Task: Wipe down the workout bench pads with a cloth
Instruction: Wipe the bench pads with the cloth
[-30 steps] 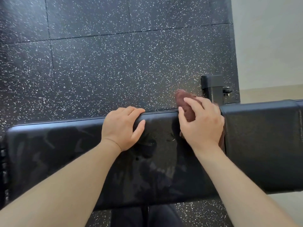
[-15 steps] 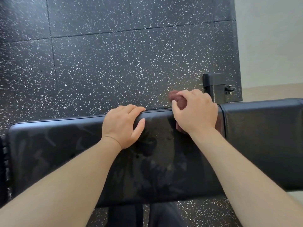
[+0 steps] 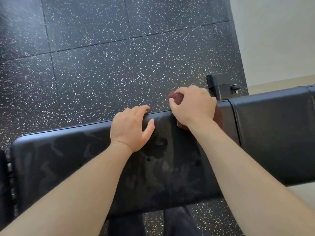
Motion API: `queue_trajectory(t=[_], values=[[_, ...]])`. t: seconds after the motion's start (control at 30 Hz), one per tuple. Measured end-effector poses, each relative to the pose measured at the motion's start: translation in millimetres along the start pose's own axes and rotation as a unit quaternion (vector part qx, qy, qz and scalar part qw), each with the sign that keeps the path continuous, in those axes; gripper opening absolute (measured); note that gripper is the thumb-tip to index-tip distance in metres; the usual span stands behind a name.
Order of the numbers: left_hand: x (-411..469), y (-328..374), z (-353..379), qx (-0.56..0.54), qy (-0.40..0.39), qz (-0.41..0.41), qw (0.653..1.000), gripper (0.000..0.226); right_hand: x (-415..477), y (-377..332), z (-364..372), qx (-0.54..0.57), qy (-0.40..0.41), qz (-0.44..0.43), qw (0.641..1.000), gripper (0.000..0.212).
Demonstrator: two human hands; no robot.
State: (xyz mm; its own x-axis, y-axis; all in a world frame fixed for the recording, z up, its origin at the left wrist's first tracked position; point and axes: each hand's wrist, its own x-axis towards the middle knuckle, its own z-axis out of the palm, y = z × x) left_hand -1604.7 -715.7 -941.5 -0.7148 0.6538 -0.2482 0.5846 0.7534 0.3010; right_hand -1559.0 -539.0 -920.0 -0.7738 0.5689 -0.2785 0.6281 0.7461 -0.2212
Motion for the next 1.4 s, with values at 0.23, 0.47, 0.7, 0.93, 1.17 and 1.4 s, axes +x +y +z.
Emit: queue_trajectory(t=[0.23, 0.47, 0.7, 0.93, 1.17, 1.4], values=[[-6.4, -1.4, 1.9, 0.008, 0.019, -0.008, 1.0, 0.056, -67.8, -0.7, 23.2, 0.096, 0.158, -0.042, 0.982, 0.031], [-44.6, -31.8, 4.4, 0.027, 0.061, 0.003, 0.998, 0.052, -53.7, -26.3, 24.4, 0.107, 0.156, 0.005, 0.982, 0.028], [-42.4, -36.0, 6.9, 0.027, 0.066, 0.008, 0.997, 0.051, -76.0, -31.2, 35.6, 0.086, 0.189, -0.019, 0.978, 0.025], [-41.8, -36.5, 6.8, 0.014, 0.077, 0.021, 0.997, 0.051, -131.7, -39.6, 58.0, 0.09, 0.214, 0.016, 0.973, 0.027], [-41.7, -38.9, 8.6, 0.012, 0.09, 0.034, 0.995, 0.051, -93.2, -46.8, 47.9, 0.119, 0.236, 0.073, 0.962, 0.03], [-44.0, -37.4, 7.5, 0.024, 0.084, 0.048, 0.995, 0.052, -167.1, -41.3, 68.5, 0.102, 0.212, 0.016, 0.972, 0.03]])
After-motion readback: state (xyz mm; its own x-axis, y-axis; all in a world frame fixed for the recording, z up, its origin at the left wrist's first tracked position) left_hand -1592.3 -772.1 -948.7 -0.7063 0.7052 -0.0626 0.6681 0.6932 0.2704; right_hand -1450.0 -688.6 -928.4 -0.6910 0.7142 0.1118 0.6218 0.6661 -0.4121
